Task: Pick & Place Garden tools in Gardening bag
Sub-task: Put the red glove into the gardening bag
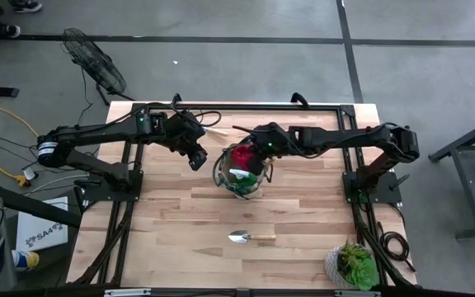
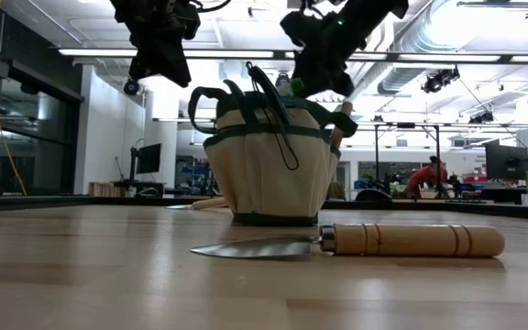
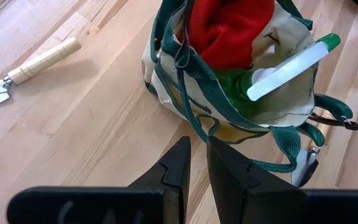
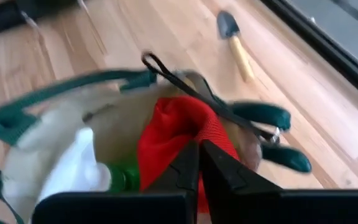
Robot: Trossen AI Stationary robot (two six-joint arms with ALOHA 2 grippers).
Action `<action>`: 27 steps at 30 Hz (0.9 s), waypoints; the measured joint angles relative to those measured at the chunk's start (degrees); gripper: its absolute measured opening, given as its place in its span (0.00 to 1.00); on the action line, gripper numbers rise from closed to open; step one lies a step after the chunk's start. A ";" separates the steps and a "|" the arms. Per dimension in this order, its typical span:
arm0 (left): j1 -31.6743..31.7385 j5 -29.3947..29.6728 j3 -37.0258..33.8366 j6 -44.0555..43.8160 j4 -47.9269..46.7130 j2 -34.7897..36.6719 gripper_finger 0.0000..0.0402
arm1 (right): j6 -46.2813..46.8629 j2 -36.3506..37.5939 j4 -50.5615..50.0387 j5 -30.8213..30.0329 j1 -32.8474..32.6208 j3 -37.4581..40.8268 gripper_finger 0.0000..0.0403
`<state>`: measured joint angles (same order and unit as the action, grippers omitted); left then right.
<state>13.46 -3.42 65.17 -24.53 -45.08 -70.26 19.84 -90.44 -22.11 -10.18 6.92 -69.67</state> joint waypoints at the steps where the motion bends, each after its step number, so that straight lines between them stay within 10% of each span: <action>1: 0.02 0.00 0.00 0.02 0.00 0.00 0.13 | 0.00 -0.01 1.24 0.00 0.00 0.00 0.01; 27: 0.01 0.00 0.00 0.26 -0.04 0.00 0.13 | 0.11 -0.01 -4.61 6.37 -2.84 -0.02 0.01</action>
<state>13.47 -3.42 65.17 -24.27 -45.12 -70.26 19.94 -90.45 -26.72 -3.82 4.08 -69.69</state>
